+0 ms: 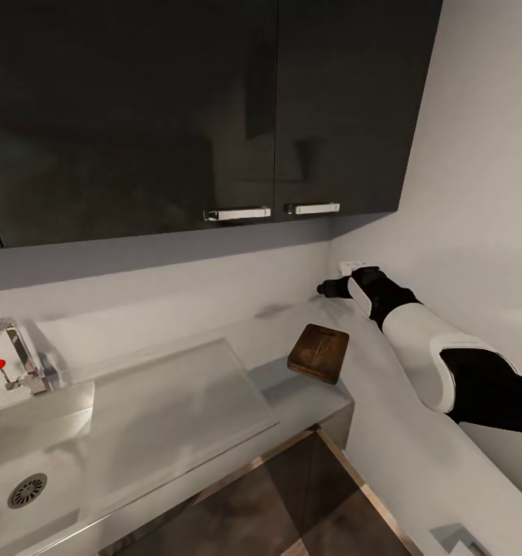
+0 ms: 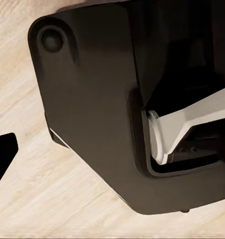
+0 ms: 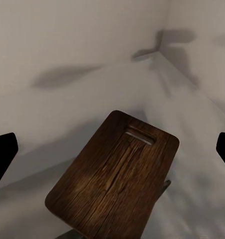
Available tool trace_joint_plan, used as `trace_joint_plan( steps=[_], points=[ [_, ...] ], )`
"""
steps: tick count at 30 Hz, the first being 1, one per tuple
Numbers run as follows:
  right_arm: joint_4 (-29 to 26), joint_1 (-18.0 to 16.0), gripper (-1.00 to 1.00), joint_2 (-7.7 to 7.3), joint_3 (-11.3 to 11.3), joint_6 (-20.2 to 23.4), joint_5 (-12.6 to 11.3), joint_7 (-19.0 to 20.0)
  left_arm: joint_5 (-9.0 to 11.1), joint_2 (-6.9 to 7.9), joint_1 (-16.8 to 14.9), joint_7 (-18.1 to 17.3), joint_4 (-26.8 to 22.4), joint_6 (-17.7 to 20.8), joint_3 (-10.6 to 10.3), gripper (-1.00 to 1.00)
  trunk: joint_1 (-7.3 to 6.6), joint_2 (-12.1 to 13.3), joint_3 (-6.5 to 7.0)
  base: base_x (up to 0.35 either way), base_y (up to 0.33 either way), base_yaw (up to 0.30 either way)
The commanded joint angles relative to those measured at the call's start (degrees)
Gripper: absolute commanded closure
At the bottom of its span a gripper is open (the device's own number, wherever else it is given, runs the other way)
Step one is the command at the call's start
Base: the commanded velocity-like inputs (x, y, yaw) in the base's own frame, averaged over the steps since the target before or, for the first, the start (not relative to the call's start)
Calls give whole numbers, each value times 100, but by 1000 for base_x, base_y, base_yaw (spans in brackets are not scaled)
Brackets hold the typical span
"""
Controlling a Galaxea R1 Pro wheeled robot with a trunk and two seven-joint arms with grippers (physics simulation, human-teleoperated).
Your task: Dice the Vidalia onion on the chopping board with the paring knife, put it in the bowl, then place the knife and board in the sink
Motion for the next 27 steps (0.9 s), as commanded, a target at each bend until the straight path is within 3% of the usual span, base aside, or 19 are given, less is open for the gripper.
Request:
trace_joint_plan(
  steps=[1,5,8,27],
  points=[
    [-9,-3,-100,1,-3,33,38,23,72,5,0,1,16,36,-9,-100,4,-12,-11,0,0,0],
    [-8,1,-100,8,0,33,33,25,307,5,-1,1,178,28,-4,-100,4,-12,-11,0,0,0],
    [-8,6,-100,6,0,33,38,25,349,5,-1,1,206,27,-3,-100,4,-12,-11,0,0,0],
    [182,11,-100,-7,-8,34,47,21,370,-19,-1,1,456,26,6,-100,4,-12,-11,101,29,0]
  ],
)
